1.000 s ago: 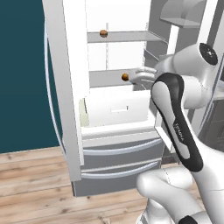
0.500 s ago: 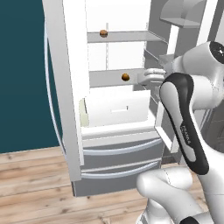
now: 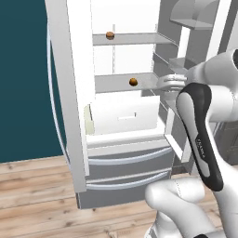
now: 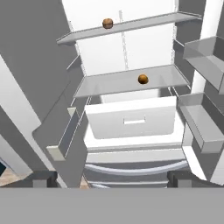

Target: Retrieve the tangerine and mango from the fridge and place them into the bowl on the dining table.

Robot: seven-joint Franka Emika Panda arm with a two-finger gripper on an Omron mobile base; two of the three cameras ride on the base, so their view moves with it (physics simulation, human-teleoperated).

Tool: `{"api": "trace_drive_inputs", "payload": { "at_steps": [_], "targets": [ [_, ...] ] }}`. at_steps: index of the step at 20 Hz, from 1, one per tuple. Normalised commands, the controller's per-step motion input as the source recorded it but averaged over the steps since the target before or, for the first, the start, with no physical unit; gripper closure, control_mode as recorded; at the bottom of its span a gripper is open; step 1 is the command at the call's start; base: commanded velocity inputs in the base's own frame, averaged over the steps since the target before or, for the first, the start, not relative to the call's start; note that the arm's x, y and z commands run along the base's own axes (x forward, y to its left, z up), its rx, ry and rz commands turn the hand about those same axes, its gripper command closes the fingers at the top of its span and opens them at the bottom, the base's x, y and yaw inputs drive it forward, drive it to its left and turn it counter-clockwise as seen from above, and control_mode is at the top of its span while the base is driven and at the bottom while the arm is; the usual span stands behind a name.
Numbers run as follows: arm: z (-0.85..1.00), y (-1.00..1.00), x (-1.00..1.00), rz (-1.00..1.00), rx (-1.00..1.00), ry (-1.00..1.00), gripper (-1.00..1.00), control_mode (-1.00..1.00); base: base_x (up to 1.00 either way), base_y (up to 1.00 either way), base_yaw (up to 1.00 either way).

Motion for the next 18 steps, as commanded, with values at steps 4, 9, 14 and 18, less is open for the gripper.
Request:
{"api": "trace_drive_inputs", "payload": {
  "at_steps": [4, 9, 14, 18],
  "targets": [
    [0.00, -0.20, -0.10, -0.17, 0.00, 0.00, -1.00, -1.00, 0.00, 0.00, 0.00],
    [0.00, -0.02, 0.00, -0.13, 0.00, 0.00, -1.00, 1.00, 0.02, 0.00, -0.03],
    [0.00, 0.00, 0.00, 0.00, 0.00, 0.00, -1.00, 1.00, 0.19, 0.00, 0.00],
    [0.00, 0.00, 0.00, 0.00, 0.00, 0.00, -1.00, 1.00, 0.53, -0.01, 0.01]
  ]
}}
